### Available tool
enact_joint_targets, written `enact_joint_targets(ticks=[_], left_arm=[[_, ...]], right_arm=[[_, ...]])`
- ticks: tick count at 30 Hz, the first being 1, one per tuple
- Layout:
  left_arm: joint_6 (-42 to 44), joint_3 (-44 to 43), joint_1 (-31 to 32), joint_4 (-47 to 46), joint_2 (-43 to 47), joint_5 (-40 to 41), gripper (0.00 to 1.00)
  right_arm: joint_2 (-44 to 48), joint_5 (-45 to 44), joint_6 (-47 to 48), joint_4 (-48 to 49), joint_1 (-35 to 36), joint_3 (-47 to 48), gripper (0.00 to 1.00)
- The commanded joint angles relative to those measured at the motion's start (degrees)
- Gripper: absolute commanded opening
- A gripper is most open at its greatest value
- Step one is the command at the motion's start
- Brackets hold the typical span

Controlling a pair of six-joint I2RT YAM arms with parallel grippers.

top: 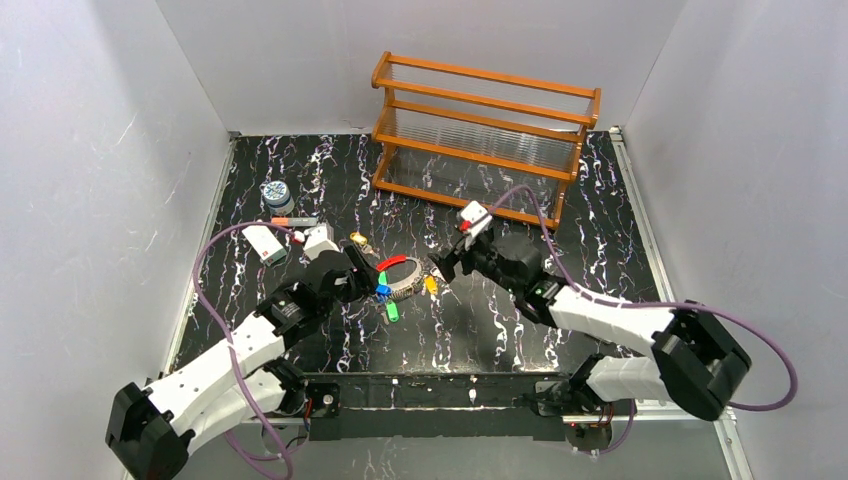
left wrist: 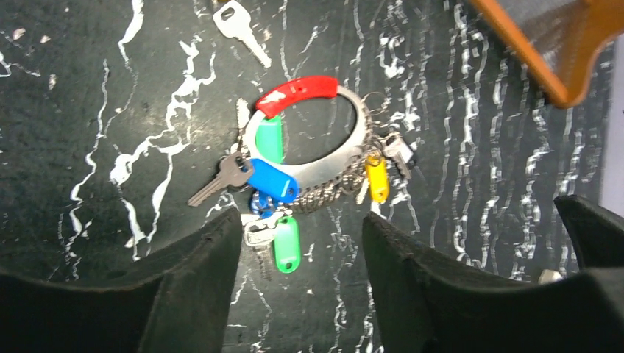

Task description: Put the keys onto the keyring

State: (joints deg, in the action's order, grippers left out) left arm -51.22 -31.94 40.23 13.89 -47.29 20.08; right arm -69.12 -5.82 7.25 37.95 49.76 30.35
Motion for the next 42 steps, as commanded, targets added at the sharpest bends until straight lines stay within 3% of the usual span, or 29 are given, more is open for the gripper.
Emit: enact_joint_targets(ticks=[1,6,16,24,33,42], left_arm=[[2.2,-0.8,-0.3,3.3,-2.6,2.2,0.63],[5.8,-1.9,-1.3,3.1,-9.3,-0.6,0.7],[13.3,-4.6,-4.0,-0.5,-18.6,-9.4,0.7],[16.8,-8.3,-4.3,-0.1,-24.8,-8.3,0.68],[18.6,-12.2,-4.6,0.5,-29.0,-7.6,0.66],[17.7,-12.4,-4.6,1.9,-25.1,-9.4,0.66]], right_arm=[[-5.9,14.5,-14.4,-14.9,-4.5,9.1,0.94],[-13.9,24.5,-19.7,-19.7,-8.2,15.2,0.95],[-27.9,31.0,-21.8,-30.0,-10.8,27.6,0.8],[-27.5,31.4,-23.4,-32.3,-10.8,27.0,0.74],[-25.4,33.6,-26.9,-34.3,-10.4,24.4,0.51],[-29.3,31.5,-31.0,-35.4,-5.9,26.3,0.49]])
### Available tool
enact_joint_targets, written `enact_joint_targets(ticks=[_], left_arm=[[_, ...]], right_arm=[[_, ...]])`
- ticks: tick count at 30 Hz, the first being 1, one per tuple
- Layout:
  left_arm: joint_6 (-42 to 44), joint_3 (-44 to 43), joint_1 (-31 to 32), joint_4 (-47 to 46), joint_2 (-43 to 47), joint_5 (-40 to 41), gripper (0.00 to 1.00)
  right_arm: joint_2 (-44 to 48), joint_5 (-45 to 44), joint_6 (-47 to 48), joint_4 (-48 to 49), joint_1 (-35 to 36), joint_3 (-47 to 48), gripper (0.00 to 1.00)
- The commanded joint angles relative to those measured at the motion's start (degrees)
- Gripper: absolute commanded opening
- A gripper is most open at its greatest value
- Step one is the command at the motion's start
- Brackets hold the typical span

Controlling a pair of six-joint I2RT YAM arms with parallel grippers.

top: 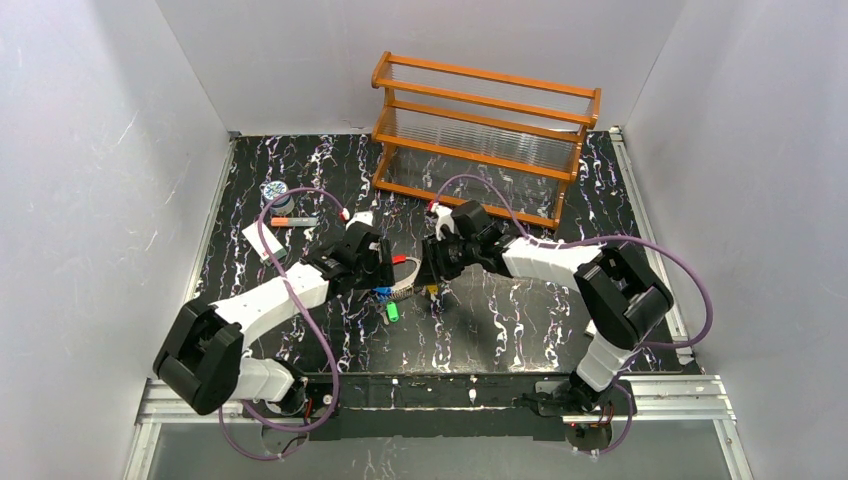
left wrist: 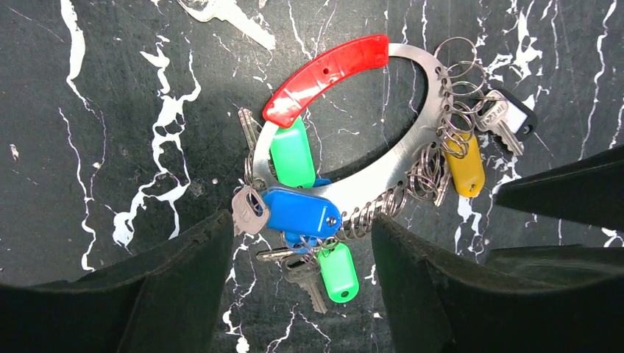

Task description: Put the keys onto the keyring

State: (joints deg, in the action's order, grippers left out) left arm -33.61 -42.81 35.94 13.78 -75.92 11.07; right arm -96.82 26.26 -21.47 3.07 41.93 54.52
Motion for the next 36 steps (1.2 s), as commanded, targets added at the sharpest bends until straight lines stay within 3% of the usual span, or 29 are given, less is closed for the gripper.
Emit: enact_joint_targets(ticks=[1,11,15,25,32,36], left_arm=[[0.0,-1.5,-0.3,2.2,4.2,-0.4,0.67],[-0.8,-0.4,-0.4,3.5,7.3,-1.8,0.67],[-0.9,-0.2,-0.3,3.5,7.3,-2.2,0.67],[-0.9,0.1,-0.3,3.5,7.1,-3.0,0.67],[-1.0,0.2,-0.3,3.4,7.3,-3.2,0.67],[-1.0,0.2,-0.3,3.4,7.2,-3.3,0.67]], right_arm=[[-2.2,-1.3,-2.5,-1.0,2.2,2.7,0.48],[-4.9,-11.0,-1.9,-4.6,6.1,6.7,0.46],[-6.0,-12.9,-1.5,-4.7,7.1,7.5,0.38],[-7.5,-16.9,0.1,-6.5,8.2,9.4,0.29],[-5.3,-19.6,0.4,-7.5,8.8,9.3,0.4],[-4.2,-20.1,0.1,-7.8,8.8,8.9,0.4]])
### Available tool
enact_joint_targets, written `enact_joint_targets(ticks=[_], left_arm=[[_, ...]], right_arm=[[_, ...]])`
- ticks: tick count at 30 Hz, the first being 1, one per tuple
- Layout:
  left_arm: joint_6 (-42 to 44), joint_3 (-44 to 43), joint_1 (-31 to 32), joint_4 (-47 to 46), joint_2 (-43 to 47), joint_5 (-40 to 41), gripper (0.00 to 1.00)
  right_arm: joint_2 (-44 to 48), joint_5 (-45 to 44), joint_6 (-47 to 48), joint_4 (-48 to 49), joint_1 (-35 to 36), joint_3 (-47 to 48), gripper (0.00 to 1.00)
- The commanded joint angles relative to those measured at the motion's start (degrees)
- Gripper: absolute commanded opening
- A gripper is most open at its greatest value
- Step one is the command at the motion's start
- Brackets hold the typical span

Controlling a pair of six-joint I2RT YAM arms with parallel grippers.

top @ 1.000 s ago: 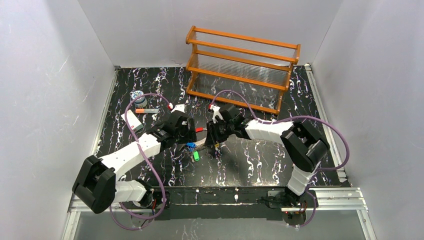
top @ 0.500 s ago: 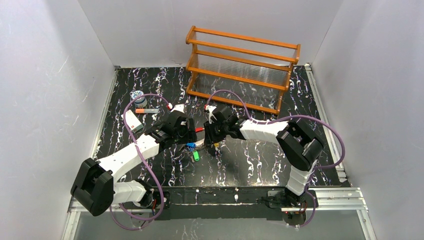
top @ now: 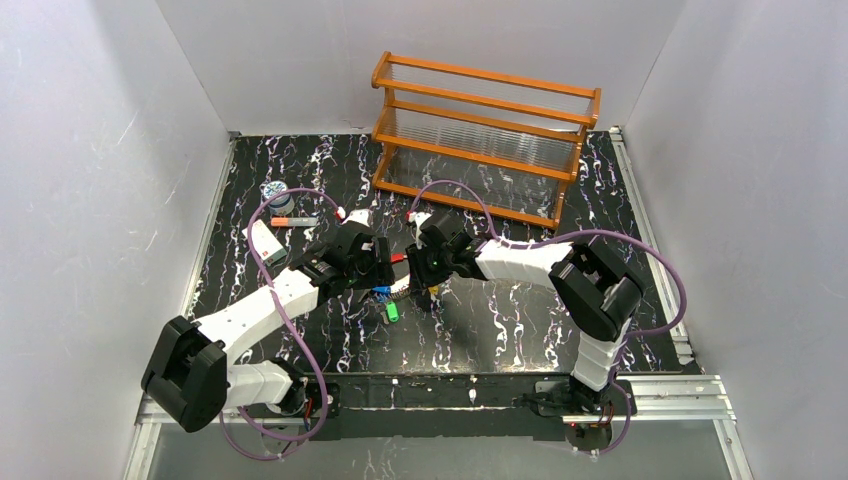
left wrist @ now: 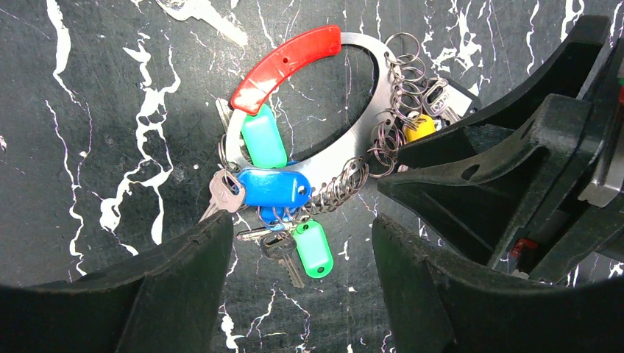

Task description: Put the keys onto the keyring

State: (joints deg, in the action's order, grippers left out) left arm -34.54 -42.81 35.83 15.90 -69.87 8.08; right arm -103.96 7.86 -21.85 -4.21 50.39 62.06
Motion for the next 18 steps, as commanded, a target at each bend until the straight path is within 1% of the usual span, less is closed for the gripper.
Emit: enact_joint_targets(ticks=[1,9,14,18], left_arm=[[-0.1,0.2,-0.2,1.2,1.1,-0.3,0.67],[-0.1,0.4,-0.2,1.4,1.6,-0.1,0.67],[-0.2,0.6,-0.2,1.3,2.6,0.2,0.67],[-0.3,0.6,-0.2,1.4,2.8,0.1,0.67]], right_arm=[[2.9,-1.7,0.2,-0.8,0.3,1.5,0.39],[2.5,0.6,-4.5,-0.7,0.3,-0.2,0.34],[3.0,1.5,-9.1,2.1,0.2,-3.6,0.33],[1.9,2.0,-10.9,3.6,-0.1,-4.5,0.34]])
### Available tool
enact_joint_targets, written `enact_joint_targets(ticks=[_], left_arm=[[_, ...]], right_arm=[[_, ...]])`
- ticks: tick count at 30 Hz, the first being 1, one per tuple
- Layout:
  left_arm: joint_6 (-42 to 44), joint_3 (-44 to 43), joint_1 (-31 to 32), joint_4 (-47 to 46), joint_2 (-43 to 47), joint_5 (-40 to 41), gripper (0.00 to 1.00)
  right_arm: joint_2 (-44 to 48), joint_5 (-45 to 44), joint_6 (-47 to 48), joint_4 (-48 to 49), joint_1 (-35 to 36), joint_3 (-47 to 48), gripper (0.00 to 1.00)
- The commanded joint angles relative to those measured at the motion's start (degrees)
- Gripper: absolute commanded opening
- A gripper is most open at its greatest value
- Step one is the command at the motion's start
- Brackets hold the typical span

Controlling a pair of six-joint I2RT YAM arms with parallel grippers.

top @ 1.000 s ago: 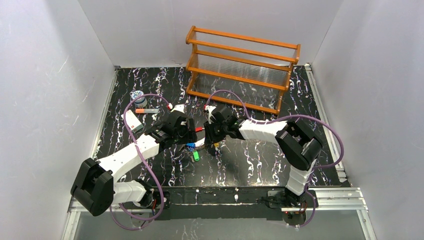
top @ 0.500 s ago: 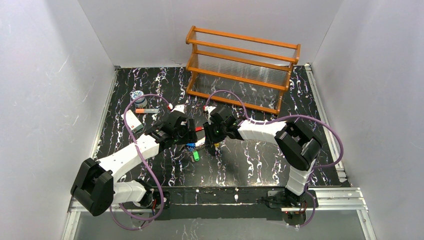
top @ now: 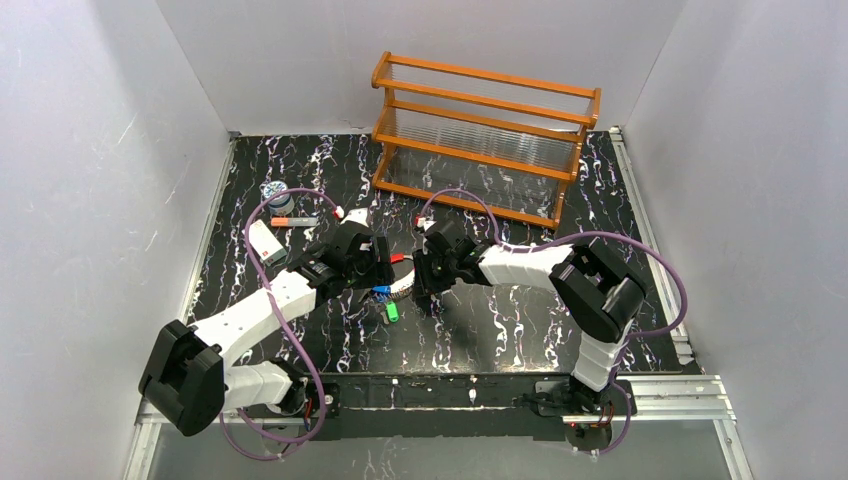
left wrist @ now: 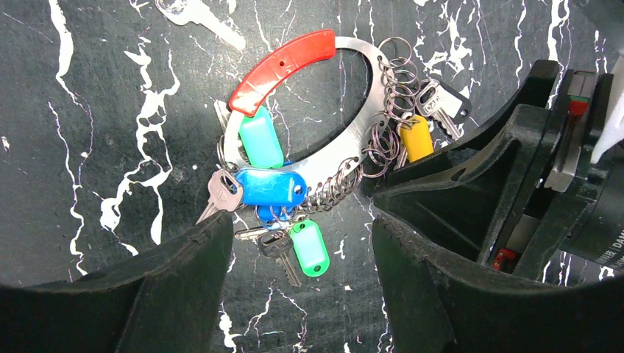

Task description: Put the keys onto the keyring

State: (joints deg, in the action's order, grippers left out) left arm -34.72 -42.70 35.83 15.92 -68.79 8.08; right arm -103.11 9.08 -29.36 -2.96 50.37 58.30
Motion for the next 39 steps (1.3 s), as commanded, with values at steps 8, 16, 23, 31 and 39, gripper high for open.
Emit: enact_joint_targets(ticks=[8,16,23,31,39], left_arm=[[-0.1,0.6,-0.2,1.7,2.1,0.3,0.67],[0.0,0.7,-0.2,1.7,2.1,0.1,0.68],[-0.1,0.7,-0.2,1.7,2.1,0.2,0.68],[0.1,1.0,-0.2,1.7,2.2,0.3,0.68],[0.5,0.3,-0.2,2.0,2.1,0.3,0.68]], right_arm=[[2.4,-0.1,-6.1,10.0,-1.2,-4.6,0.34],[3.1,-5.7,-5.6,13.8,-1.5,-4.9,0.3],[1.7,-0.6,-5.5,17.0,-2.0,-3.9,0.27],[-0.1,3.2,-5.6,17.7,-2.1,-3.9,0.26],[-0.5,-0.4,-2.0,13.0,-2.1,-1.5,0.37]])
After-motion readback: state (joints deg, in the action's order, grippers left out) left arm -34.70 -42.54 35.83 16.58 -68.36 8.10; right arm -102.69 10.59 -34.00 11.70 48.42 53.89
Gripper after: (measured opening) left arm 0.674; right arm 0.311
